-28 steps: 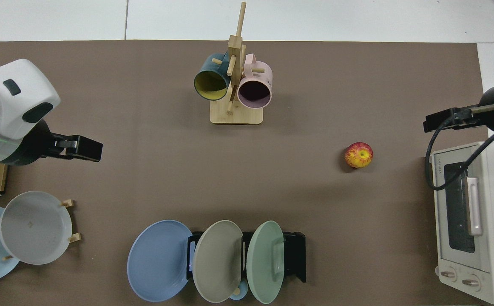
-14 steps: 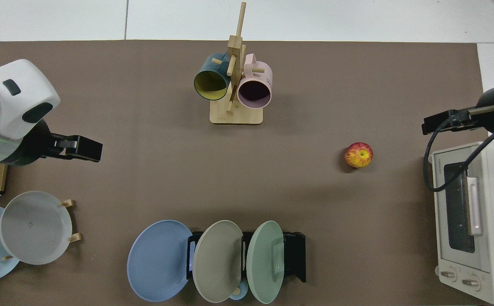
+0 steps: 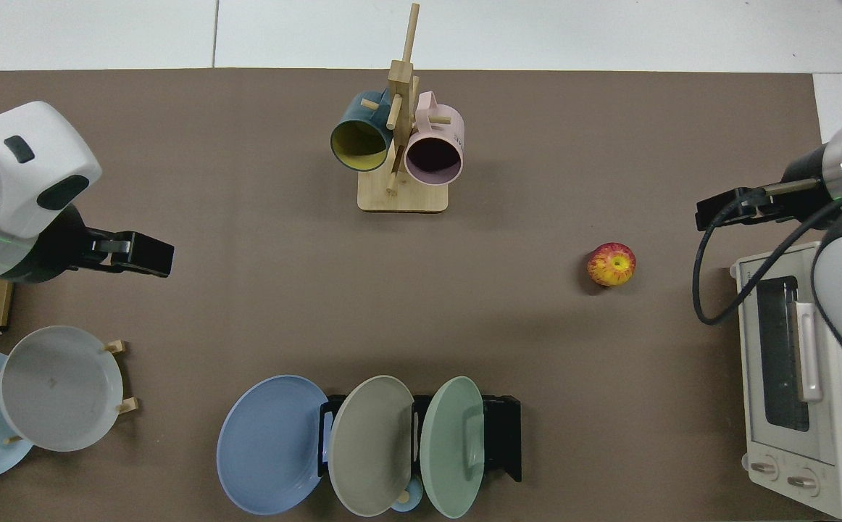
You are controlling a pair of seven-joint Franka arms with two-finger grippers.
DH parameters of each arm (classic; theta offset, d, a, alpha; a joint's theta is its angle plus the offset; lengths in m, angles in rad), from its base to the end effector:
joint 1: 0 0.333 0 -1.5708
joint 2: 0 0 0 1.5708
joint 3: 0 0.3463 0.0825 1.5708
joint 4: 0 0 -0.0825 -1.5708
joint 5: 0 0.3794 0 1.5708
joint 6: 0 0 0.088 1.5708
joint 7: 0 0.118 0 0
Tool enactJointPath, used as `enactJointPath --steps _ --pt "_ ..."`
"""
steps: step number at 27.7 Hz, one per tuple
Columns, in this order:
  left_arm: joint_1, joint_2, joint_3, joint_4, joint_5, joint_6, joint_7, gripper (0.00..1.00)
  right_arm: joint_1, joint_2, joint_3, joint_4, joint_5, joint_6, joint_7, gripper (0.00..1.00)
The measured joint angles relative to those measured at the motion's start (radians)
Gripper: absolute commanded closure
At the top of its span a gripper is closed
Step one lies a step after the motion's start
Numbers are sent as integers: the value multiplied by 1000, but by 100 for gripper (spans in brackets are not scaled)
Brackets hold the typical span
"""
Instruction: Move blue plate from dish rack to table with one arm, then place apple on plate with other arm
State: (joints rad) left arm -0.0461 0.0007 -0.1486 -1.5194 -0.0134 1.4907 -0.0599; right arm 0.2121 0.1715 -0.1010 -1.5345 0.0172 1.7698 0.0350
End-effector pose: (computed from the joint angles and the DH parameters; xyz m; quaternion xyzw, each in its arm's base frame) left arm 0.5314 -0.1065 0.6603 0.9976 -0.0678 -0.0154 0.0048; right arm 0.6180 0.0758 0.5791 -0.9988 -0.0376 -0.0323 0.0023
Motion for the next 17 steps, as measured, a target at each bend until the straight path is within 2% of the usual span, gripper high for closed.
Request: enactJointPath --steps 8,17 --pt "0 -1 -1 -5 0 -18 0 0 47 79 0 -81 0 179 40 0" --pt "0 -39 -1 -71 0 -22 0 0 44 100 -3 -205 0 299 40 0"
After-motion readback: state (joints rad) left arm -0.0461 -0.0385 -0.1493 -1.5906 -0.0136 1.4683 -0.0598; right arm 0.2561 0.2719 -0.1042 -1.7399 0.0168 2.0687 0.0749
